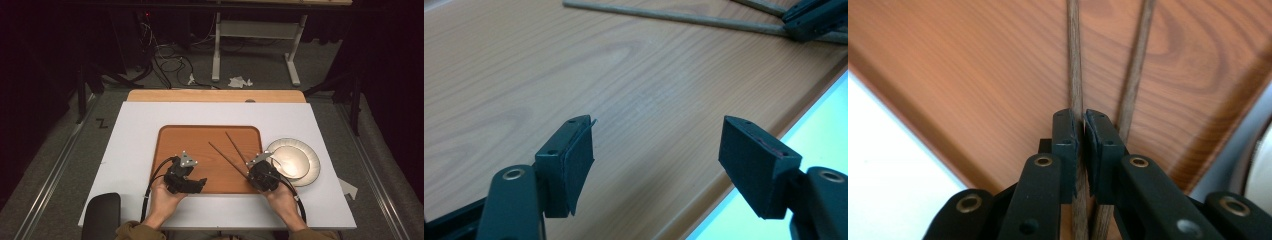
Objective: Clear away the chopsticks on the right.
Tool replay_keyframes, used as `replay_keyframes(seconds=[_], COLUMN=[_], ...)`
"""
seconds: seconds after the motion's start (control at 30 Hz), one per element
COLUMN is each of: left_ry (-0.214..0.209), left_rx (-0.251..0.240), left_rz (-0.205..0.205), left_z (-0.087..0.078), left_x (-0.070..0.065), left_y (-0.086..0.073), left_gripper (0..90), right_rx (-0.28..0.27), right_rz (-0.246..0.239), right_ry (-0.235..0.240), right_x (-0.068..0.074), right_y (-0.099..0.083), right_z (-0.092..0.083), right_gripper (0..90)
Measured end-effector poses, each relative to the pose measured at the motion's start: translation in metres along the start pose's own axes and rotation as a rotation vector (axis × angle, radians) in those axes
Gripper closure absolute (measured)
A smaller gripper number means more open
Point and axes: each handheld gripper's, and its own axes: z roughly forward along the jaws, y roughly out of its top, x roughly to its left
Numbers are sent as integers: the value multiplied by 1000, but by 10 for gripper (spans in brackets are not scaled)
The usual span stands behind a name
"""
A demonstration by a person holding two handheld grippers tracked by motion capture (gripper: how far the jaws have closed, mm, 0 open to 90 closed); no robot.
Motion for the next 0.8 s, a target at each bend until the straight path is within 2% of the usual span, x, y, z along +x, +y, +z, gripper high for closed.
replay_keyframes(seconds=[0.03, 0.13, 0.17, 0.47, 0.67, 0.73, 0.8], left_ry=[0, 0, 0, 3, 4, 4, 6], left_rx=[1, 1, 1, -1, -1, 0, -1], left_rz=[0, -1, -1, 1, 2, 2, 1], left_z=[0, 0, 0, 0, -1, 0, 0], left_x=[0, 0, 0, 0, 0, 0, 0], left_y=[0, 0, 0, 0, 0, 0, 0], left_gripper=[300, 299, 300, 300, 300, 300, 300], right_rx=[-3, -1, -3, -19, -53, -68, -61], right_rz=[13, 2, 13, -11, -40, -68, -81], right_ry=[-5, -25, -24, -62, -54, -30, -16], right_x=[0, -4, -4, -2, 1, 7, 10], right_y=[0, -1, -1, -2, -1, 0, 1], right_z=[0, 0, 0, -3, -7, -7, -5], right_gripper=[848, 846, 845, 817, 811, 833, 839])
